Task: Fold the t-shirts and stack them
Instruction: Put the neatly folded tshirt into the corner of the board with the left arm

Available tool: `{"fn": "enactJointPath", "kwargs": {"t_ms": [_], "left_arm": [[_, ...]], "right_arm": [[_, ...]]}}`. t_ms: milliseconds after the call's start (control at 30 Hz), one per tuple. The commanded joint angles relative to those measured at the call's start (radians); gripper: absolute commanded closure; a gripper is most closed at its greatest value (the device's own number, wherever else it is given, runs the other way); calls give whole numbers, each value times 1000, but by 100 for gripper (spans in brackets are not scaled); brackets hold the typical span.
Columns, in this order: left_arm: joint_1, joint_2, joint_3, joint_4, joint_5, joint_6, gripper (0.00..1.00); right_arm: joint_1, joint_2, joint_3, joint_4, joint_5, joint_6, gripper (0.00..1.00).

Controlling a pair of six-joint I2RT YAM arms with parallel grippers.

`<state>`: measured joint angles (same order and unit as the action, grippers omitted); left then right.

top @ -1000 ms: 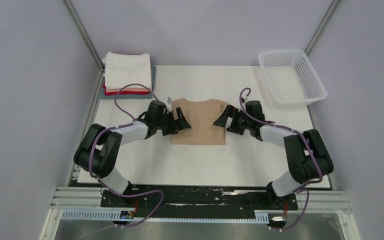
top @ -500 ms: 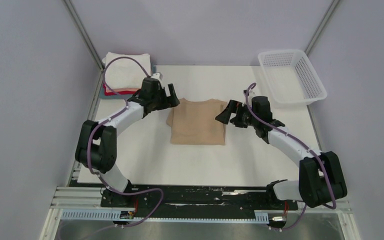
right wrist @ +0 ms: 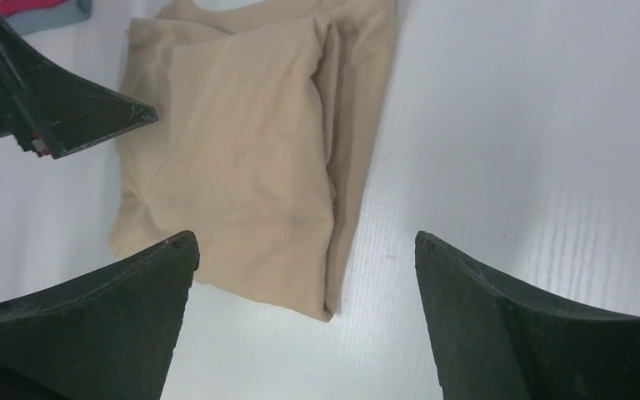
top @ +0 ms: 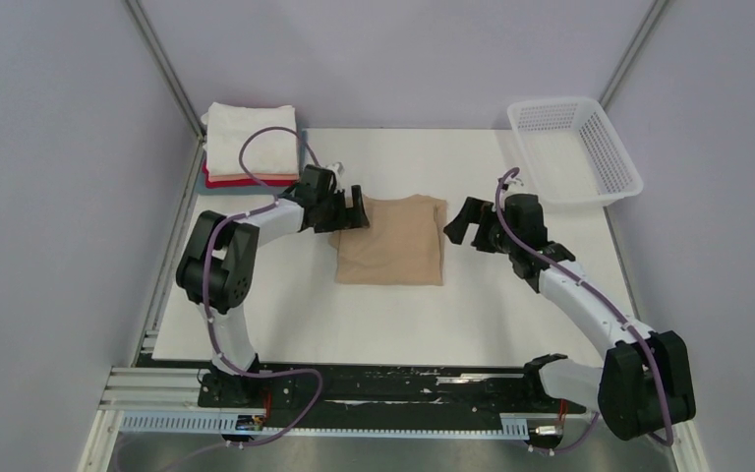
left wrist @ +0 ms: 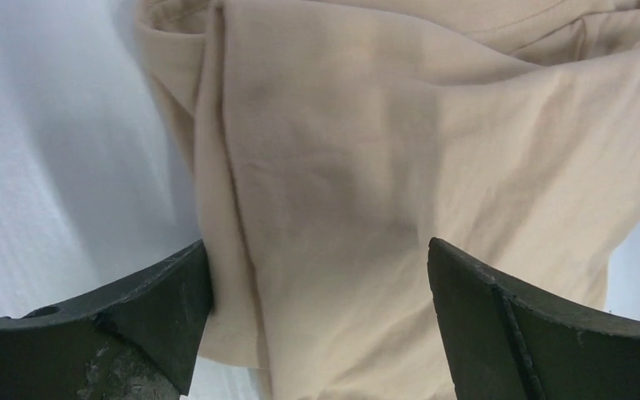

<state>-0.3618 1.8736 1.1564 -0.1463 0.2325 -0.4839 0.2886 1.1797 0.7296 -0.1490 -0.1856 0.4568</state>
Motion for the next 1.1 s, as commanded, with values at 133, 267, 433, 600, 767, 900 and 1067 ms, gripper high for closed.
{"fn": "enactJointPath", "kwargs": {"t_ms": [133, 267, 433, 600, 767, 900, 1067], "left_arm": [[-150, 84, 5, -97, -141, -142, 4], [-226, 134, 74, -218, -339, -201, 17], [-260, 194, 175, -278, -423, -233, 64], [-260, 223, 234, -292, -462, -163, 100], [-245, 197, 327, -289, -686, 29, 100], [-181, 149, 332, -157, -681, 241, 100], [-114, 115, 342, 0, -692, 519, 100]], "right_arm": [[-22, -5, -45, -23, 112, -29, 0], [-27, -20, -56, -27, 146, -26, 0], [-33, -46, -66, -30, 163, -27, 0], [-41, -95, -82, -31, 221, -32, 0], [-45, -129, -94, -29, 270, -38, 0], [-44, -133, -100, -25, 312, -44, 0], [-44, -116, -99, -13, 323, -49, 0]]}}
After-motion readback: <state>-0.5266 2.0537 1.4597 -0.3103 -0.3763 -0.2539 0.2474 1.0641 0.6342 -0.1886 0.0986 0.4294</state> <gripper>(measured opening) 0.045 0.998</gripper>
